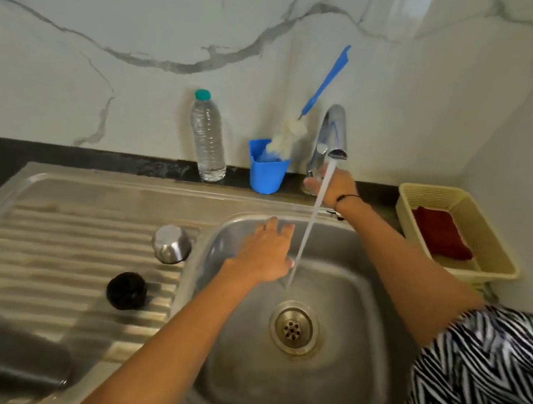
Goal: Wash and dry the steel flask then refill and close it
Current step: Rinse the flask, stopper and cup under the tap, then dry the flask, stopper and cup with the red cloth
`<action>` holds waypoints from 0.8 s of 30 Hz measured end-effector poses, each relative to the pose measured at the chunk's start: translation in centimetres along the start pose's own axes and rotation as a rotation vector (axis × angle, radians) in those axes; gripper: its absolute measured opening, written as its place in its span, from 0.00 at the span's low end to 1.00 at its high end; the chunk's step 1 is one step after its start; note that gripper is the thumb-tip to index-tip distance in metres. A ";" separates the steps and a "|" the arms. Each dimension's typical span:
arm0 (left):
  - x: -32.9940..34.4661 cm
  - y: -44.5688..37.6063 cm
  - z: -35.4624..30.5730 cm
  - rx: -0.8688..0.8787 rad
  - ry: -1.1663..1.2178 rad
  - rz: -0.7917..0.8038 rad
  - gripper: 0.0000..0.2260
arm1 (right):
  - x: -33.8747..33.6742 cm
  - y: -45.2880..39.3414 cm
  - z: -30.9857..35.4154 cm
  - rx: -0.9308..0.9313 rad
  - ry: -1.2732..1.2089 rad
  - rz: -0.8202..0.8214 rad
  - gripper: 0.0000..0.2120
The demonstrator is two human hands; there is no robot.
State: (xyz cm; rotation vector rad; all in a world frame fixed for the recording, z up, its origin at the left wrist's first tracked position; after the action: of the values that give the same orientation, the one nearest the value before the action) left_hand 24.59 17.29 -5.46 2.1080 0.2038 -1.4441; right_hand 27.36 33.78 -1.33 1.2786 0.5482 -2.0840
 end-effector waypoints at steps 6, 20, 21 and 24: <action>0.3 -1.2 -0.9 -0.002 0.000 -0.028 0.33 | 0.2 -2.4 -1.3 0.071 -0.021 -0.105 0.12; 2.9 0.1 -4.0 0.020 0.037 0.037 0.31 | -1.7 2.1 -3.4 -0.088 -0.205 -0.269 0.12; 2.9 0.4 -4.1 0.032 0.046 0.035 0.31 | -3.8 4.0 -3.5 -0.165 -0.190 -0.383 0.11; 3.1 1.2 -4.5 0.051 0.074 0.029 0.30 | -11.1 10.0 -6.0 -0.256 -0.056 -0.696 0.10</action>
State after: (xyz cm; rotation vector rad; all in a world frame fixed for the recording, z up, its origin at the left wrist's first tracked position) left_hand 30.00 18.14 -6.68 2.1982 0.1658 -1.3699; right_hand 41.85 33.71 5.70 0.9519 1.3351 -2.4683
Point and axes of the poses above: each hand's wrist, its own y-axis away from the middle knuckle, its own x-axis out of the palm, z = x × y, the point moved 9 cm from there along -y, towards the middle knuckle, and after that the axes turned 14 degrees about -x, right-handed, at the moved point
